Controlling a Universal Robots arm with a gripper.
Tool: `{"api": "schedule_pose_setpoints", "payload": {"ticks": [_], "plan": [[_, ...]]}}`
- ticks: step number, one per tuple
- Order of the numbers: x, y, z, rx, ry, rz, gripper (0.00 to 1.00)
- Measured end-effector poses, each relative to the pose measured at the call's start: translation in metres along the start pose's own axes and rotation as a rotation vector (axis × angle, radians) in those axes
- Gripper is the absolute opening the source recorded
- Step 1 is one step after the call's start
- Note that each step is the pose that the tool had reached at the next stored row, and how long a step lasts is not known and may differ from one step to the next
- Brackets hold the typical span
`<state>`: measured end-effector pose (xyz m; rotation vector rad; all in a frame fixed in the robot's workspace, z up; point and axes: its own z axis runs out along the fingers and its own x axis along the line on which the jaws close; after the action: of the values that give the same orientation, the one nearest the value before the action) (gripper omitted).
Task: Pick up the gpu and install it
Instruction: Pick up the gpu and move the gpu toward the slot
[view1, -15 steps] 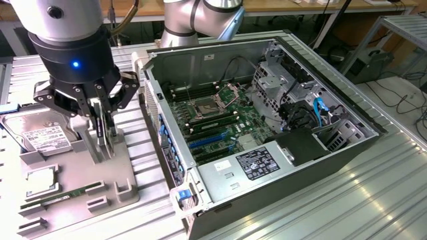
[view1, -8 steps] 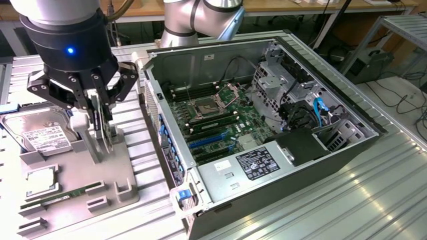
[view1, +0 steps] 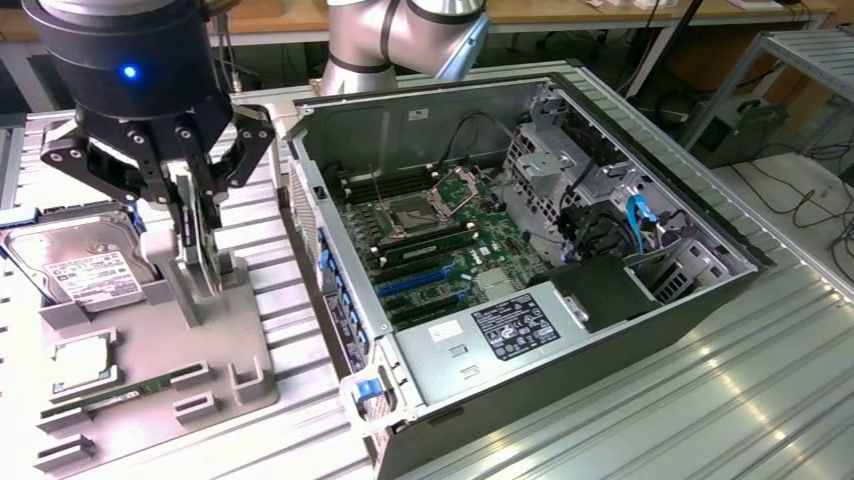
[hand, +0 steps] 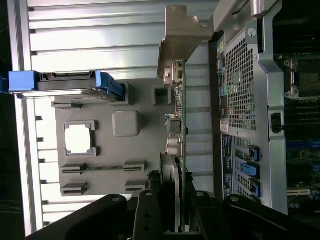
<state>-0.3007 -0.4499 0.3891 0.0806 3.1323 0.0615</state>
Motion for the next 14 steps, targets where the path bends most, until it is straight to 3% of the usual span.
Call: {"api": "schedule_pose_setpoints", "payload": {"ticks": [14], "plan": [[0.000,0.0010,-0.0251,0.0000,0.0001,0.000,0.27]]}}
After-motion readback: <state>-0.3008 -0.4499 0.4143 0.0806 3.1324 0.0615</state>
